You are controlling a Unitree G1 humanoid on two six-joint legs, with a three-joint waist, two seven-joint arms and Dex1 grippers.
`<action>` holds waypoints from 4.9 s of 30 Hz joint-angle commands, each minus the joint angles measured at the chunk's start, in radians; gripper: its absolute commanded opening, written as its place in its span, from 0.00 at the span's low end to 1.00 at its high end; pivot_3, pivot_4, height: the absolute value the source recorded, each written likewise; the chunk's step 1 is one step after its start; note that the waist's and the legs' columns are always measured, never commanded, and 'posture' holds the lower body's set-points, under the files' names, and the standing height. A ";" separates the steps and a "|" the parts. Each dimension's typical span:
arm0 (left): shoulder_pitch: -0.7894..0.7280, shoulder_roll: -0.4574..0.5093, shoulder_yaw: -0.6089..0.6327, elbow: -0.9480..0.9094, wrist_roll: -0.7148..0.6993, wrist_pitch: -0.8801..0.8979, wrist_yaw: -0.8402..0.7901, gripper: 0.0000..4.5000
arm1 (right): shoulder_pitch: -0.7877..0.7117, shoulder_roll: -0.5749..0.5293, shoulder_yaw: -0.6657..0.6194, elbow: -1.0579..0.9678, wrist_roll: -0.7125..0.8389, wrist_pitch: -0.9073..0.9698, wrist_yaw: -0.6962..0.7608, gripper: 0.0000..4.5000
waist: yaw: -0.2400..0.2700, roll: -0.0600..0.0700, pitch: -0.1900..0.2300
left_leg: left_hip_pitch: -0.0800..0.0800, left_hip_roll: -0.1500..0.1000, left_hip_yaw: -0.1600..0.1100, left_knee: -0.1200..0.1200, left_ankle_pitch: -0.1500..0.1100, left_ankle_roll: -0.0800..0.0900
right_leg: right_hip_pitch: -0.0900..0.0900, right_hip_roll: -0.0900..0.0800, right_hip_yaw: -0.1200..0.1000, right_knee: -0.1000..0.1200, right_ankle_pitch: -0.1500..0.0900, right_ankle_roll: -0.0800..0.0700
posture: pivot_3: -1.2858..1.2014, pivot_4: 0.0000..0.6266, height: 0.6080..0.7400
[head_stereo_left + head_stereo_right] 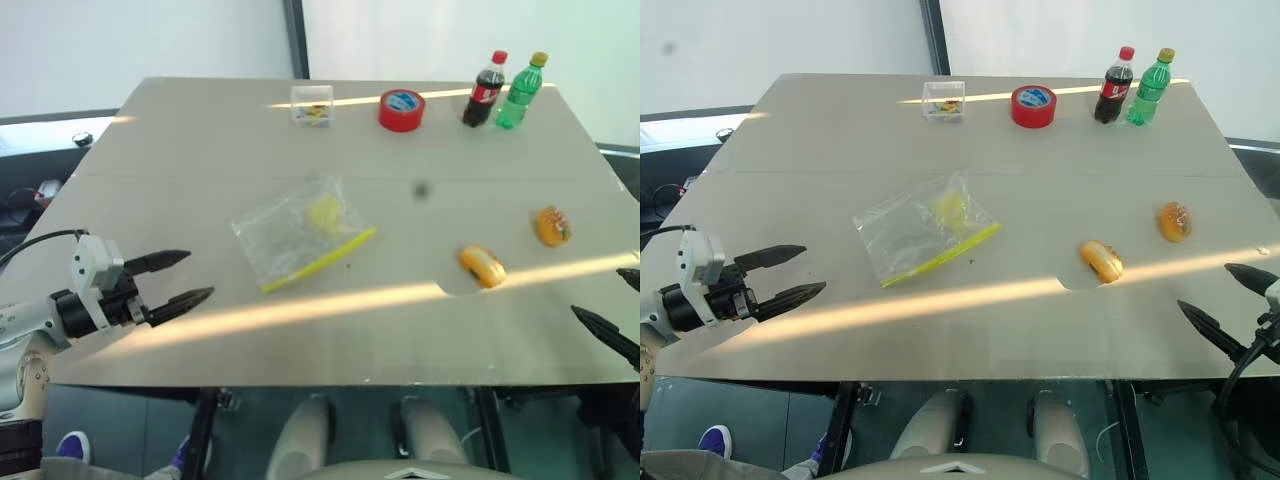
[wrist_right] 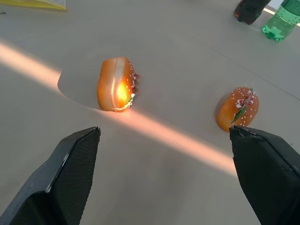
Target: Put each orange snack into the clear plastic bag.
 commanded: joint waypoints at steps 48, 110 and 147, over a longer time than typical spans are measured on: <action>-0.651 -0.478 -0.006 0.550 -0.293 1.037 0.612 0.18 | -0.469 0.045 0.738 -0.271 -0.174 0.049 -0.315 1.00 | 0.024 0.010 -0.016 | -0.003 -0.010 -0.009 0.004 0.000 0.000 | 0.000 0.001 -0.007 0.003 0.000 0.001 | 0.52 0.24 1.00; -0.573 -0.277 -0.332 -0.418 -0.152 0.522 0.783 0.39 | -1.333 0.344 1.040 0.936 -0.868 -0.407 -0.587 0.00 | -0.028 -0.002 -0.006 | -0.011 -0.010 -0.001 0.000 0.006 -0.010 | -0.018 0.003 0.003 0.013 0.001 0.000 | 0.52 0.24 1.00; -0.535 -0.277 -0.712 -0.459 0.502 0.278 0.684 0.39 | -1.422 0.412 1.048 0.950 -0.870 -0.277 -0.514 0.00 | -0.031 -0.001 -0.004 | -0.013 -0.009 0.000 0.000 0.005 -0.008 | -0.021 0.005 0.004 0.015 0.001 0.000 | 0.52 0.24 1.00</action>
